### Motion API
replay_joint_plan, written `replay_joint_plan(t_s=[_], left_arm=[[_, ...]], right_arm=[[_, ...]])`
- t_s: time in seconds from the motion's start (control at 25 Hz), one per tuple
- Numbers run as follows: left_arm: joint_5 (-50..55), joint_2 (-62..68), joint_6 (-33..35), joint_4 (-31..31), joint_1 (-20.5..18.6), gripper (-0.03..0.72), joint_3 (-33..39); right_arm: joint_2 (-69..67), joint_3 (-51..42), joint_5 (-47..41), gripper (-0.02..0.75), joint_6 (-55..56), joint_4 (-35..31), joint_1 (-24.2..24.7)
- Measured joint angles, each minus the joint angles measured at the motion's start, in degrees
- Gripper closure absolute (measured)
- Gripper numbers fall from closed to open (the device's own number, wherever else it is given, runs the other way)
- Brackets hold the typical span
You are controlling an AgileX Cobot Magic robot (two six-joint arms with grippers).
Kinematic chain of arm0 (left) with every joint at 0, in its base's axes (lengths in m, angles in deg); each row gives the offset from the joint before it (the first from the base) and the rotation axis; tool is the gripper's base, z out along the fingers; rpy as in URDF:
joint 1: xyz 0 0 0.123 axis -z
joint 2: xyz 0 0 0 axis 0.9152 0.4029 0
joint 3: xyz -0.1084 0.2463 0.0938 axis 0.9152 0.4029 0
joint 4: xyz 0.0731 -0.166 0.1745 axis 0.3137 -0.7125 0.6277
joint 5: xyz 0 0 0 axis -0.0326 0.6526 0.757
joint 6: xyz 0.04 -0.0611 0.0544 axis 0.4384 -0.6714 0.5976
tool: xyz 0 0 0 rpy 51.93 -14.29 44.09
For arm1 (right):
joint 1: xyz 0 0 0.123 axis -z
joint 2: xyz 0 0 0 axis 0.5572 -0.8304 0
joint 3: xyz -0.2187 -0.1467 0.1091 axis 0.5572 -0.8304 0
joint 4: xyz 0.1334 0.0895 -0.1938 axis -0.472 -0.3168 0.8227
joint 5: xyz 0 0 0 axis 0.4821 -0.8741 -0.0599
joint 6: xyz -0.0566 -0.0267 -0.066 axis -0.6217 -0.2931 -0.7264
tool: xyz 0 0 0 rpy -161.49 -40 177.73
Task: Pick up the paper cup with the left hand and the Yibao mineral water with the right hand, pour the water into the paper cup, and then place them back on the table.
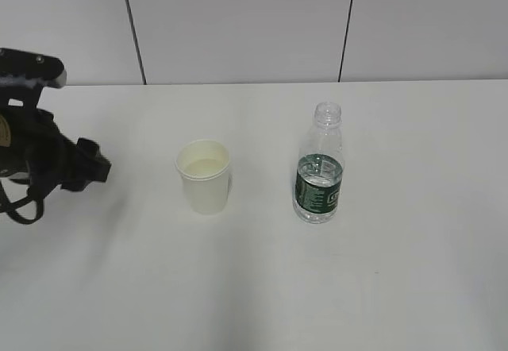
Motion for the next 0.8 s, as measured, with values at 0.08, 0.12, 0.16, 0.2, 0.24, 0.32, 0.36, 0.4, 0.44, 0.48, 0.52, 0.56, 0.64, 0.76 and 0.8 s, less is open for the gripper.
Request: replay_joint_plan(t_s=[0.08, 0.12, 0.16, 0.2, 0.24, 0.32, 0.36, 0.4, 0.44, 0.48, 0.52, 0.56, 0.64, 0.76, 0.8], left_arm=[[7.61, -1.18, 10.38, -7.76, 0.06, 0.167, 0.00], [11.45, -1.70, 15.07, -11.34, 0.06, 0.167, 0.00], [14.31, -2.48, 18.49, -14.42, 0.06, 0.167, 0.00], [17.40, -3.38, 21.91, -16.49, 0.12, 0.167, 0.00], [20.20, -4.44, 24.43, -18.39, 0.18, 0.167, 0.00], [24.50, -6.69, 26.97, -20.73, 0.25, 0.167, 0.00], [26.54, -8.19, 27.51, -21.53, 0.25, 0.167, 0.00], [28.34, -9.61, 27.92, -22.07, 0.25, 0.167, 0.00], [30.06, -11.50, 28.31, -22.63, 0.25, 0.167, 0.00], [31.46, -13.56, 28.62, -22.97, 0.25, 0.167, 0.00], [33.25, -15.75, 28.88, -23.19, 0.25, 0.167, 0.00], [35.07, -17.59, 28.94, -23.32, 0.25, 0.167, 0.00], [38.27, -22.04, 28.98, -23.73, 0.25, 0.167, 0.00], [42.87, -28.29, 29.12, -25.37, 0.25, 0.167, 0.06], [44.53, -30.50, 29.12, -26.22, 0.25, 0.167, 0.06]], right_arm=[[0.00, 0.00, 0.00, 0.146, 0.00, 0.00, 0.00], [0.00, 0.00, 0.00, 0.146, 0.00, 0.00, 0.00], [0.00, 0.00, 0.00, 0.146, 0.00, 0.00, 0.00], [0.00, 0.00, 0.00, 0.146, 0.00, 0.00, 0.00], [0.00, 0.00, 0.00, 0.146, 0.00, 0.00, 0.00], [0.00, 0.00, 0.00, 0.146, 0.00, 0.00, 0.00], [0.00, 0.00, 0.00, 0.146, 0.00, 0.00, 0.00], [0.00, 0.00, 0.00, 0.146, 0.00, 0.00, 0.00], [0.00, 0.00, 0.00, 0.146, 0.00, 0.00, 0.00], [0.00, 0.00, 0.00, 0.146, 0.00, 0.00, 0.00], [0.00, 0.00, 0.00, 0.146, 0.00, 0.00, 0.00], [0.00, 0.00, 0.00, 0.146, 0.00, 0.00, 0.00], [0.00, 0.00, 0.00, 0.146, 0.00, 0.00, 0.00], [0.00, 0.00, 0.00, 0.146, 0.00, 0.00, 0.00], [0.00, 0.00, 0.00, 0.146, 0.00, 0.00, 0.00]])
